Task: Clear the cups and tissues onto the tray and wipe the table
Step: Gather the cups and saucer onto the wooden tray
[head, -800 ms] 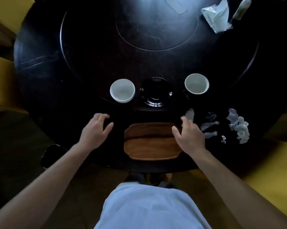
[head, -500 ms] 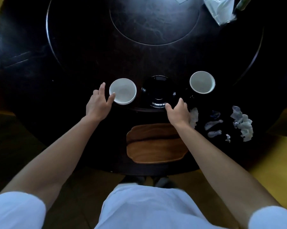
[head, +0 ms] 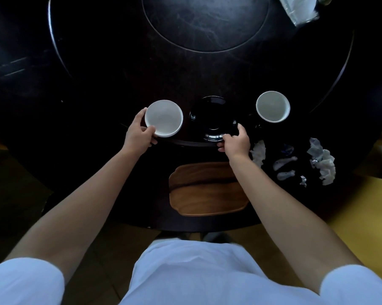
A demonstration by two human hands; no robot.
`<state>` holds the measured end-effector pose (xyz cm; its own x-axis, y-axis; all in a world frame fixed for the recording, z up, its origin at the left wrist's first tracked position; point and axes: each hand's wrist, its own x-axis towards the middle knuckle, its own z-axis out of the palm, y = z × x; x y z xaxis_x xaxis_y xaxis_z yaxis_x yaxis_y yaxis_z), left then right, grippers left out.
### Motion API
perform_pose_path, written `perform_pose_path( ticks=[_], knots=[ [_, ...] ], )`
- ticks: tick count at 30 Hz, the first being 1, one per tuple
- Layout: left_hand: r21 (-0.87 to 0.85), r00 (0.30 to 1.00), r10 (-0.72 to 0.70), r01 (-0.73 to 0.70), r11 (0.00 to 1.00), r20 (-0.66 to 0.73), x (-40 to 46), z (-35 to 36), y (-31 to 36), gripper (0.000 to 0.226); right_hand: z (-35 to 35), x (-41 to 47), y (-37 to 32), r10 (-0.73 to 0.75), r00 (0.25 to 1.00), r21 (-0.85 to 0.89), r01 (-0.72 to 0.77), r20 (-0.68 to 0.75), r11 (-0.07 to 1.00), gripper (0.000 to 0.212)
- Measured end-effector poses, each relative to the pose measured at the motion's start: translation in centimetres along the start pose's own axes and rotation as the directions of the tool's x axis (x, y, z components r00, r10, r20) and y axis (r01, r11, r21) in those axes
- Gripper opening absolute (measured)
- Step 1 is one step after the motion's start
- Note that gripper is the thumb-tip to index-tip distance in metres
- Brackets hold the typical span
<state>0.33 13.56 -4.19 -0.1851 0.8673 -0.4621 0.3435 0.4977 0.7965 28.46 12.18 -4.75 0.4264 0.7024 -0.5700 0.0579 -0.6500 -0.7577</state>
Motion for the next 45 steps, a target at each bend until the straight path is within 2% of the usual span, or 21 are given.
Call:
perform_pose_path(
  ticks=[6, 10, 14, 26, 38, 45],
  knots=[
    [-0.218, 0.997, -0.044, 0.028, 0.976, -0.07, -1.4, 0.3, -0.8, 0.066, -0.6, -0.2, -0.2, -0.05, 0.999, 0.106, 0.047, 0.02, 0.993, 0.07],
    [-0.272, 0.997, -0.042, 0.024, 0.962, -0.064, -3.6, 0.2, -1.8, 0.063, -2.2, -1.3, 0.8, -0.059, 0.996, 0.148, 0.049, 0.066, 0.988, 0.067],
    [-0.28, 0.998, -0.026, 0.011, 0.96, -0.05, -6.8, 0.8, -3.1, 0.065, -4.7, -2.8, 3.3, -0.051, 0.993, 0.196, 0.031, 0.102, 0.98, 0.067],
    [-0.266, 0.997, -0.078, 0.08, 0.961, 0.018, -14.7, 4.7, -8.3, 0.067, -12.3, -5.8, 11.9, 0.023, 0.995, 0.132, -0.036, 0.101, 0.991, 0.064],
    [-0.154, 0.994, -0.112, 0.11, 0.982, -0.004, -15.8, 6.8, -10.4, 0.066, -12.7, -5.6, 14.0, 0.026, 0.994, 0.05, -0.031, 0.102, 0.998, 0.064],
    [-0.202, 0.993, -0.117, 0.119, 0.972, 0.027, -15.6, 6.8, -10.7, 0.067, -12.3, -5.2, 14.6, 0.049, 0.995, 0.048, -0.054, 0.091, 0.997, 0.065]
  ],
)
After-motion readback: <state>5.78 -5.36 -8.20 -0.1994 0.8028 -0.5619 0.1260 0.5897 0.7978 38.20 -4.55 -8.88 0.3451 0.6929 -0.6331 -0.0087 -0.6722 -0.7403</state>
